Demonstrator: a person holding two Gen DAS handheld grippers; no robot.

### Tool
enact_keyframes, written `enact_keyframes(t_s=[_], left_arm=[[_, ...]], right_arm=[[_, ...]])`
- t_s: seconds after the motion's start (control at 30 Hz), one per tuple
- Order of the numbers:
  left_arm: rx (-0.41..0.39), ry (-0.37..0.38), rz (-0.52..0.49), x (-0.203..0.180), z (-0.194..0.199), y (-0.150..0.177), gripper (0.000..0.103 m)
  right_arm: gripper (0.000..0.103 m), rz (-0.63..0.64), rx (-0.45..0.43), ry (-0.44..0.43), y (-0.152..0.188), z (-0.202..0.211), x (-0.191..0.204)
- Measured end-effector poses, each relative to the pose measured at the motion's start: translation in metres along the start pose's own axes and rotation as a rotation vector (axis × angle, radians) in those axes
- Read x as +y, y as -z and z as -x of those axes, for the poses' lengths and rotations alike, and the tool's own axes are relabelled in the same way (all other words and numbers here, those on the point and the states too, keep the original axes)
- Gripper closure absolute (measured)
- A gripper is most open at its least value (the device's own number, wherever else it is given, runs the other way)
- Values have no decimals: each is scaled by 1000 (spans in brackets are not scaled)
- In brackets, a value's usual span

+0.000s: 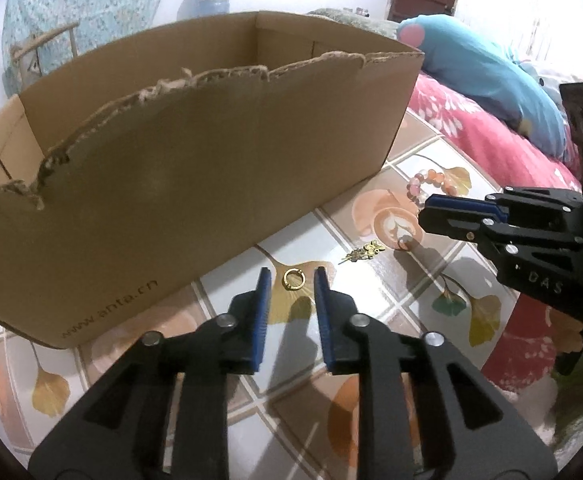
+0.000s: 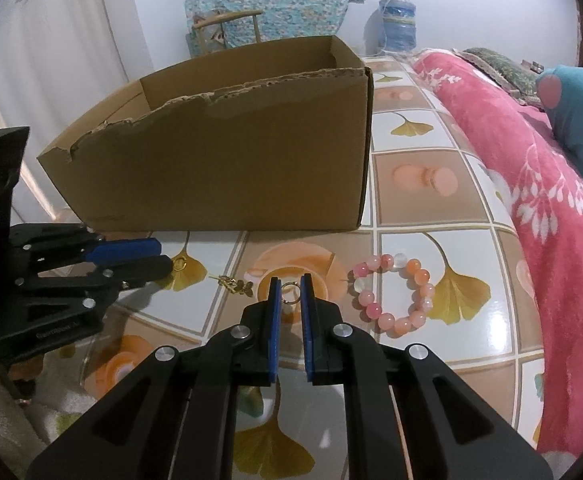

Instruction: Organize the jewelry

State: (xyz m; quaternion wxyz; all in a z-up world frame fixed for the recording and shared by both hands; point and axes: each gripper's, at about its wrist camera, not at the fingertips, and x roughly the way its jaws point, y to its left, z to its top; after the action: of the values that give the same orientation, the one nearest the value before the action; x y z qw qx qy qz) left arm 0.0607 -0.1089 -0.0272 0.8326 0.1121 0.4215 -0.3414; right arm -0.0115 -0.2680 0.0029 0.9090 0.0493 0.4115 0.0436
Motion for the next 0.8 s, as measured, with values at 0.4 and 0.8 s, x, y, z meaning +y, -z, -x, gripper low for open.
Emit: enact_keyframes(t_s=[0.4,0.8], left_arm=[[32,-8,-37,-5,-13,-1,83],[25,-10,-50,-7,-14,-3,102]], right_arm=[[93,-2,0,-4,-2,0,-1],[93,-8,-2,-7,-4,-1,-2]])
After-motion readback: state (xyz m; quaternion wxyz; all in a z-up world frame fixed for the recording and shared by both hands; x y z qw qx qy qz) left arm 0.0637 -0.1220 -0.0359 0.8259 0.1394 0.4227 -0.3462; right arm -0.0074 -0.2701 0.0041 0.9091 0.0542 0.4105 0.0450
